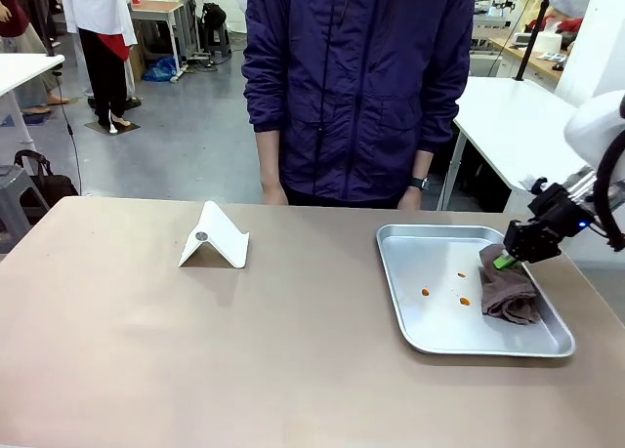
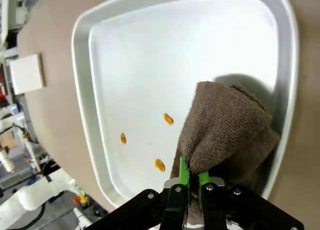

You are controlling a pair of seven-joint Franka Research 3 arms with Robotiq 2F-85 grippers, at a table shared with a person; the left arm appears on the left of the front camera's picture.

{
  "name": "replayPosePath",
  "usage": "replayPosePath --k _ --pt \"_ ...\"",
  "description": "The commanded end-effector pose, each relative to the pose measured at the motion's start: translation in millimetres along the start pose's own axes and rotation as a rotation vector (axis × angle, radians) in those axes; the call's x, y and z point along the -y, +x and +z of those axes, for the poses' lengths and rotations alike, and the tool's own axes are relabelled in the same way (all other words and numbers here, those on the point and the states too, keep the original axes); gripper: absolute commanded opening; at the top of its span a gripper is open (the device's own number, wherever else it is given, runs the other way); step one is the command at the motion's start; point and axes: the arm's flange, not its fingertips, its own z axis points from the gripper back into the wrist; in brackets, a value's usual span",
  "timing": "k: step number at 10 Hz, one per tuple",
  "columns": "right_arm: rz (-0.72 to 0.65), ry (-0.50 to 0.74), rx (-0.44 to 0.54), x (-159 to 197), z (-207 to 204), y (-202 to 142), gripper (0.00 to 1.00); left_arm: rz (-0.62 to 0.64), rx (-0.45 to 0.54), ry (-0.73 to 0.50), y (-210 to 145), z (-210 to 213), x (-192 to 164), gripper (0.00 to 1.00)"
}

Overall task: Clean the surface of the table.
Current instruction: Clean the area not pointed to by the person.

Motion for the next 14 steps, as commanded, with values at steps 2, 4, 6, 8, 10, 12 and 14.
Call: replayPosePath --k 2,4,6,8,10,12,14 --pt "0.018 -0.036 0.013 -18.9 -31.7 13.7 0.0 0.008 -0.003 -0.008 -2.2 -0.5 4.4 0.21" --pt "0.063 0.019 -0.038 -30.7 -48.3 14.8 0.0 0.008 -0.003 -0.008 -2.2 -0.5 4.4 0.21" --pt "0.122 0.07 -0.089 -49.7 -61.0 8.7 0.0 0.008 -0.003 -0.008 -2.2 -0.5 4.4 0.21" --pt "0.18 0.082 -0.089 -69.0 -71.8 1.1 0.0 0.008 -0.003 -0.008 -2.2 -0.5 4.4 0.21" --pt "0.245 0.13 -0.042 -90.9 -91.5 -0.4 0.0 0.008 -0.003 -0.008 -2.2 -0.5 4.4 0.21" --pt "0.327 0.219 -0.064 -112.2 -110.5 -3.1 0.0 0.008 -0.003 -0.008 -2.2 -0.5 4.4 0.21" --pt "0.352 0.15 -0.105 -118.9 -126.7 -4.8 0.0 0.008 -0.003 -0.008 -2.2 -0.5 4.4 0.21"
